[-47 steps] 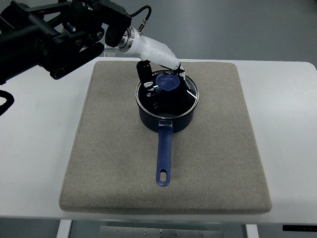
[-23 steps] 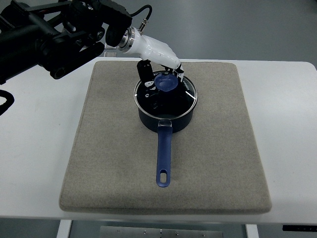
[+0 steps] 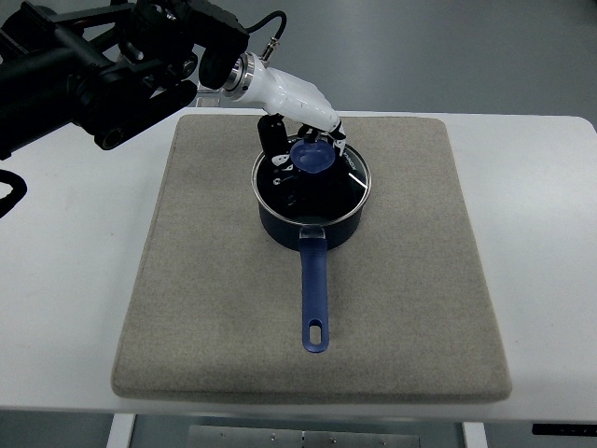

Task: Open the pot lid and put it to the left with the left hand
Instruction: 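Lower the left hand onto the blue lid knob and close fingers, then lift the glass lid off the saucepan with the left hand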

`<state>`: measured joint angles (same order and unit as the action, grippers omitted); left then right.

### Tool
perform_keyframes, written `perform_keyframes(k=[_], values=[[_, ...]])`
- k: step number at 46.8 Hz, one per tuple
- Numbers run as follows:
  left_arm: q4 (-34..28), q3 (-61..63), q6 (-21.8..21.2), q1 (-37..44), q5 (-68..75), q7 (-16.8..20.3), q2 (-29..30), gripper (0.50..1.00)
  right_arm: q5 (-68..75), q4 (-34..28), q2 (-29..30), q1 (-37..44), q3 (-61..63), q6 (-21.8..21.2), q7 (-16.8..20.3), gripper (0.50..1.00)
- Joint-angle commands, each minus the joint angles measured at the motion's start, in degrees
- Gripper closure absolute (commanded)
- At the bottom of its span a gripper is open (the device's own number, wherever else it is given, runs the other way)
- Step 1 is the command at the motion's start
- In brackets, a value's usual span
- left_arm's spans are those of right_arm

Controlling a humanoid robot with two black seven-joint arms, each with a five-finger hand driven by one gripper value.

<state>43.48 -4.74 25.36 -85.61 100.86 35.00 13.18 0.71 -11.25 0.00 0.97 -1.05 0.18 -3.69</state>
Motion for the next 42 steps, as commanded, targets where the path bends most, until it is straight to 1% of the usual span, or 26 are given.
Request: perform_keyframes(k=[1, 29, 42], values=[[0.0, 0.1, 0.2, -0.1, 0.0, 0.0, 0.0, 1.000, 0.0, 0.0, 0.0, 0.0, 0.0, 0.0, 0.0, 0.583], [-1.2, -0.8, 0.2, -0.5, -0.8, 0.0, 0.2, 1.000, 0.0, 0.0, 0.0, 0.0, 0.0, 0.0, 0.0, 0.583], [-4.2, -0.5, 0.0, -1.0, -0.7, 0.0, 1.1, 1.000, 0.0, 0.0, 0.0, 0.0, 0.0, 0.0, 0.0, 0.583]])
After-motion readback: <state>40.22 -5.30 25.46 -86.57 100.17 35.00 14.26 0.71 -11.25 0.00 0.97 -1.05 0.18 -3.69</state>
